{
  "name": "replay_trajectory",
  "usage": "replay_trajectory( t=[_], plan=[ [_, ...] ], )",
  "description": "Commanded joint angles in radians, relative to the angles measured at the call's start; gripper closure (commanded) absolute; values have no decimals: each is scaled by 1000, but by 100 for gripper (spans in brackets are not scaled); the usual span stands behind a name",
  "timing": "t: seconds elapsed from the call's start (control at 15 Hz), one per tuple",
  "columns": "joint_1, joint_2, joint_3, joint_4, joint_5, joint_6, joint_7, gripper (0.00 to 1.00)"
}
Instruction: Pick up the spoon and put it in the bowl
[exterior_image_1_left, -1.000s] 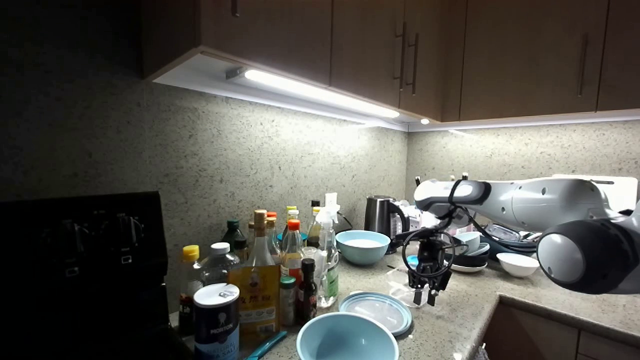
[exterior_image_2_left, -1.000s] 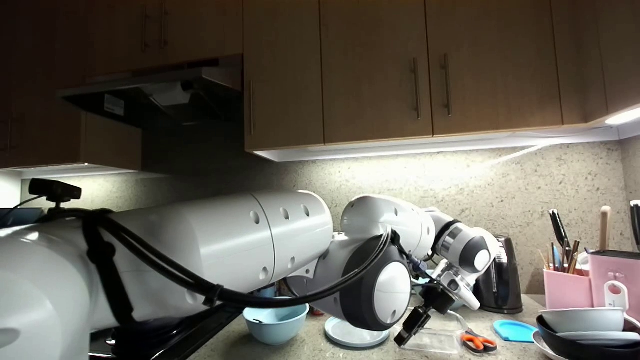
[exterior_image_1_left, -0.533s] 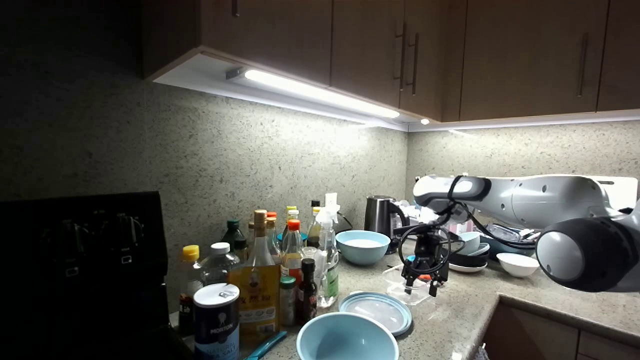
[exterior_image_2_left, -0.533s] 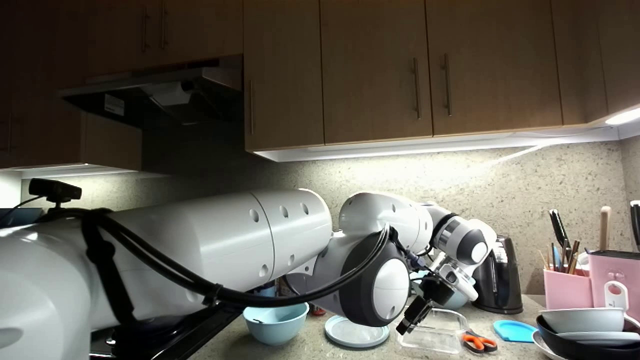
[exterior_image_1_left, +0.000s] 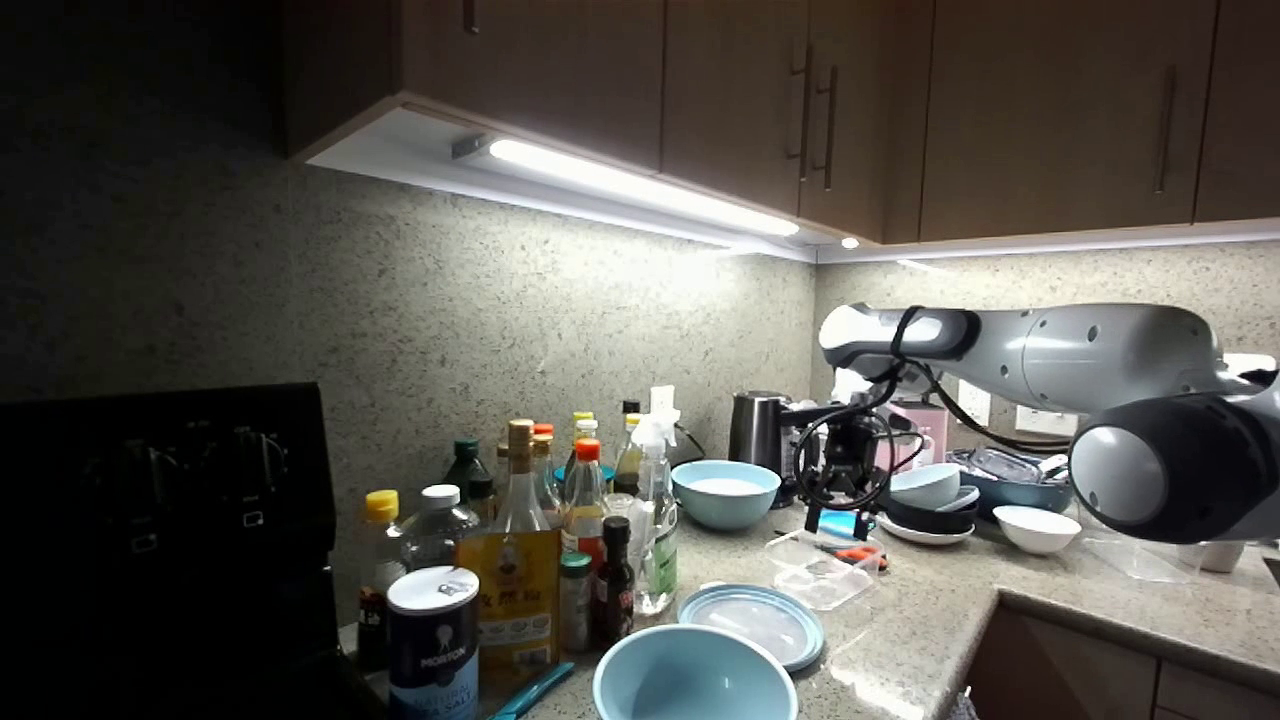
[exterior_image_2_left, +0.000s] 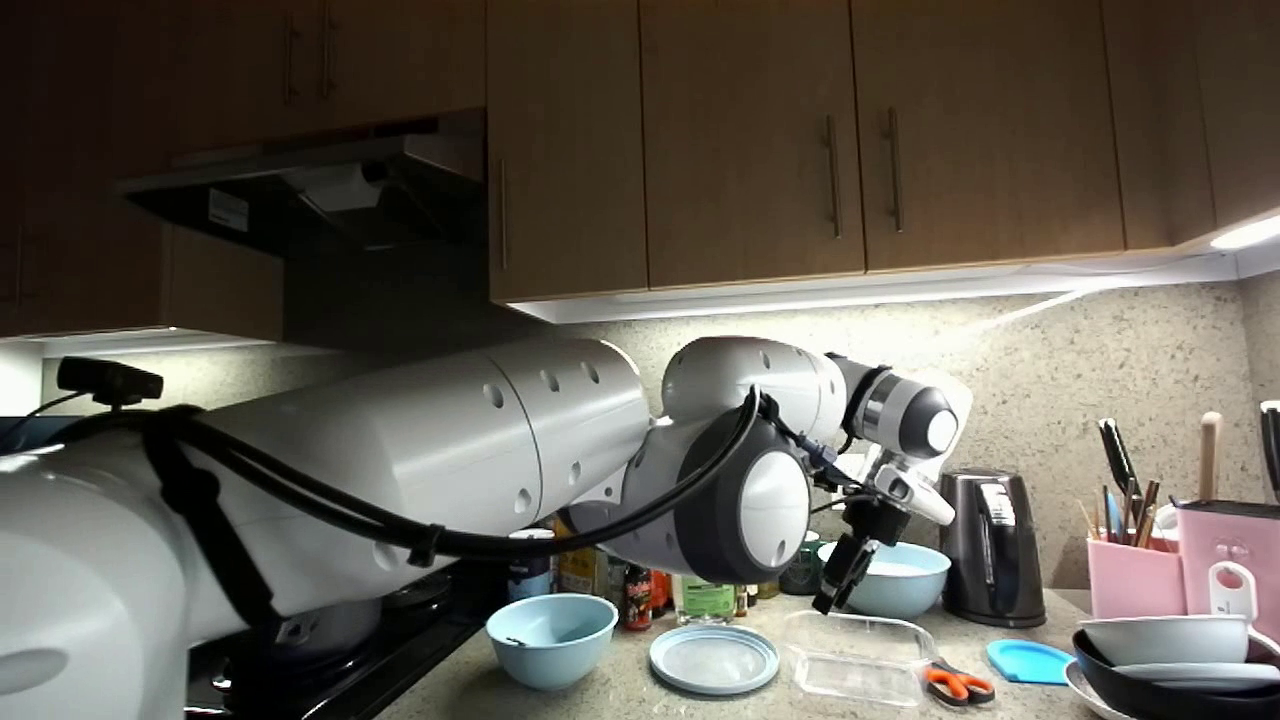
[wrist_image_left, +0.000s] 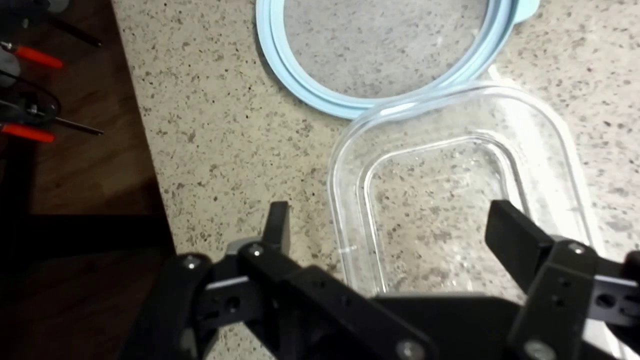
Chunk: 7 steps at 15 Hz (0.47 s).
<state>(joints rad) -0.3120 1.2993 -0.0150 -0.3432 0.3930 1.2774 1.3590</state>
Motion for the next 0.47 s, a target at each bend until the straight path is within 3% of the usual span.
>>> replay_trajectory(
  t=[0.0, 0.2, 0.4],
  plan=[
    [5, -77, 10, -22, -97, 59, -23, 0],
    [7, -112, 4, -21, -145, 111, -15, 0],
    [5, -97, 1, 0, -124, 91, -1, 0]
  ],
)
